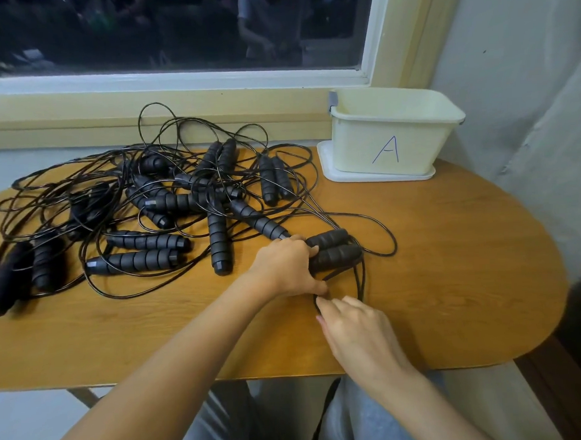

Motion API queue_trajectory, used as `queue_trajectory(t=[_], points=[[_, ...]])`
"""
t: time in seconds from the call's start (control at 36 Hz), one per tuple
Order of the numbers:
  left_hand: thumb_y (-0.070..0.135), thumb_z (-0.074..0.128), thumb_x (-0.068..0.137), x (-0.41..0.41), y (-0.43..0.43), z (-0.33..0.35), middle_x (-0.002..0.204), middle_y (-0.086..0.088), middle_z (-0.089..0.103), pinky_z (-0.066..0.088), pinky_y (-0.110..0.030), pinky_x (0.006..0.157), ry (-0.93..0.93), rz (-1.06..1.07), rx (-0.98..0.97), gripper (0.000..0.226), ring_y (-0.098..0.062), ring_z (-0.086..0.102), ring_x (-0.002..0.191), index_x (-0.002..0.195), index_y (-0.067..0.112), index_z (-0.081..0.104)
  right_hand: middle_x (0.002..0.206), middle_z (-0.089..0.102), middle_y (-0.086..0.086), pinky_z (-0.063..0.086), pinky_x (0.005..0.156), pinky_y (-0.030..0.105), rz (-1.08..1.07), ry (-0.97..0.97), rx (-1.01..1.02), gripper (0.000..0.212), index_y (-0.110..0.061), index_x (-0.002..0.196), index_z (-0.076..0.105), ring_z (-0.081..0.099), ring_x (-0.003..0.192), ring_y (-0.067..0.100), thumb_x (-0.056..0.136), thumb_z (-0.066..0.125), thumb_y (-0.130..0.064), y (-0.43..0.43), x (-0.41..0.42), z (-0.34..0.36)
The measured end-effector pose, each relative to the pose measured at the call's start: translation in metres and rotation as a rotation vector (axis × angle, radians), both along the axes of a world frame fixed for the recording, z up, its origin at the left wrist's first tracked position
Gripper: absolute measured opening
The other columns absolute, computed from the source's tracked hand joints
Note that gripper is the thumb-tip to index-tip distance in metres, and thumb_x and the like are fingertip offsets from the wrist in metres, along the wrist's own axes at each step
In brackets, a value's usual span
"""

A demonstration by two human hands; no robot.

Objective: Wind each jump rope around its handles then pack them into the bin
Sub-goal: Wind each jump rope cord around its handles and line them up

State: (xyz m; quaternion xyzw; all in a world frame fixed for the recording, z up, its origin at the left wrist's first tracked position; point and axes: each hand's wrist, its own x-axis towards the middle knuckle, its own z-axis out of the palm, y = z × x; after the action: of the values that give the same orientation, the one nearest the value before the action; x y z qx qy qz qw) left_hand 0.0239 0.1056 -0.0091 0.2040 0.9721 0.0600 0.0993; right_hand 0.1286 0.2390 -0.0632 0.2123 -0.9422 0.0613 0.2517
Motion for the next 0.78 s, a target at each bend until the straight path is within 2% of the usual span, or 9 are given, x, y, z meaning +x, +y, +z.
queue_trajectory(t=[0.17, 0.22, 0.28, 0.33, 0.39, 0.53, 0.64, 0.72, 0.78], points=[[0.052, 0.065, 0.084, -0.001, -0.005, 0.002, 0.146, -0.001, 0.047, 0.053, -0.036, 0.089, 0.027, 0.008, 0.019, 0.07, -0.023, 0.056, 0.117, 0.146, 0.028, 0.046, 0.062, 0.06, -0.009, 0.04, 0.045, 0.018, 0.113, -0.049, 0.004, 0.019, -0.02, 0.071, 0.068, 0.058, 0.061, 0.01, 0.073, 0.084, -0.03, 0.032, -0.018, 0.011], [0.051, 0.063, 0.085, -0.002, -0.006, 0.001, 0.151, 0.0, 0.043, 0.054, -0.035, 0.089, 0.025, 0.006, 0.038, 0.068, -0.022, 0.056, 0.118, 0.147, 0.028, 0.045, 0.07, 0.061, -0.01, 0.049, 0.057, 0.021, 0.18, -0.085, 0.033, 0.014, -0.021, 0.077, 0.067, 0.059, 0.071, 0.011, 0.081, 0.075, -0.032, 0.051, -0.023, 0.014], [0.049, 0.062, 0.086, -0.004, -0.006, -0.002, 0.155, 0.0, 0.039, 0.054, -0.033, 0.087, 0.022, 0.002, 0.061, 0.068, -0.021, 0.056, 0.117, 0.148, 0.029, 0.043, 0.08, 0.06, -0.012, 0.055, 0.082, 0.026, 0.229, -0.123, 0.068, 0.012, -0.024, 0.084, 0.066, 0.057, 0.082, 0.009, 0.089, 0.062, -0.034, 0.069, -0.03, 0.015], [0.048, 0.061, 0.088, -0.006, -0.008, -0.006, 0.158, 0.001, 0.034, 0.053, -0.028, 0.082, 0.024, -0.001, 0.081, 0.066, -0.021, 0.057, 0.116, 0.148, 0.031, 0.041, 0.087, 0.057, -0.014, 0.048, 0.103, 0.033, 0.261, -0.146, 0.088, 0.016, -0.027, 0.087, 0.063, 0.053, 0.088, 0.005, 0.095, 0.053, -0.037, 0.084, -0.038, 0.016], [0.048, 0.059, 0.089, -0.008, -0.01, -0.01, 0.159, 0.003, 0.032, 0.05, -0.027, 0.079, 0.04, -0.004, 0.097, 0.064, -0.021, 0.058, 0.117, 0.148, 0.033, 0.041, 0.086, 0.053, -0.016, 0.039, 0.111, 0.032, 0.277, -0.132, 0.098, 0.024, -0.029, 0.086, 0.061, 0.052, 0.087, 0.001, 0.1, 0.044, -0.04, 0.094, -0.046, 0.016], [0.044, 0.055, 0.092, -0.008, -0.016, -0.019, 0.159, 0.008, 0.031, 0.049, -0.028, 0.083, 0.094, -0.004, 0.142, 0.058, -0.02, 0.052, 0.123, 0.148, 0.038, 0.04, 0.078, 0.055, -0.017, 0.025, 0.118, 0.035, 0.274, -0.096, 0.132, 0.035, -0.029, 0.079, 0.061, 0.057, 0.081, 0.002, 0.101, 0.039, -0.046, 0.111, -0.064, 0.015], [0.039, 0.058, 0.091, -0.006, -0.022, -0.031, 0.155, 0.008, 0.039, 0.052, -0.031, 0.088, 0.125, 0.0, 0.232, 0.061, -0.021, 0.048, 0.123, 0.148, 0.04, 0.035, 0.079, 0.046, -0.022, 0.027, 0.118, 0.033, 0.268, -0.122, 0.066, 0.036, -0.029, 0.081, 0.061, 0.052, 0.078, -0.003, 0.101, 0.039, -0.048, 0.121, -0.076, 0.005], [0.043, 0.06, 0.09, -0.005, -0.025, -0.039, 0.139, 0.004, 0.053, 0.05, -0.031, 0.091, 0.151, 0.042, 0.305, 0.066, -0.018, 0.05, 0.118, 0.147, 0.036, 0.028, 0.079, 0.055, -0.021, 0.031, 0.114, 0.027, 0.25, -0.131, -0.002, 0.046, -0.029, 0.085, 0.067, 0.054, 0.078, -0.004, 0.103, 0.032, -0.052, 0.127, -0.08, -0.003], [0.044, 0.058, 0.092, -0.004, -0.026, -0.044, 0.148, 0.007, 0.045, 0.044, -0.03, 0.099, 0.162, 0.019, 0.315, 0.066, -0.016, 0.045, 0.124, 0.151, 0.035, 0.029, 0.081, 0.059, -0.02, 0.036, 0.111, 0.025, 0.227, -0.138, -0.027, 0.051, -0.029, 0.087, 0.069, 0.056, 0.08, -0.005, 0.103, 0.028, -0.054, 0.13, -0.08, -0.005]])
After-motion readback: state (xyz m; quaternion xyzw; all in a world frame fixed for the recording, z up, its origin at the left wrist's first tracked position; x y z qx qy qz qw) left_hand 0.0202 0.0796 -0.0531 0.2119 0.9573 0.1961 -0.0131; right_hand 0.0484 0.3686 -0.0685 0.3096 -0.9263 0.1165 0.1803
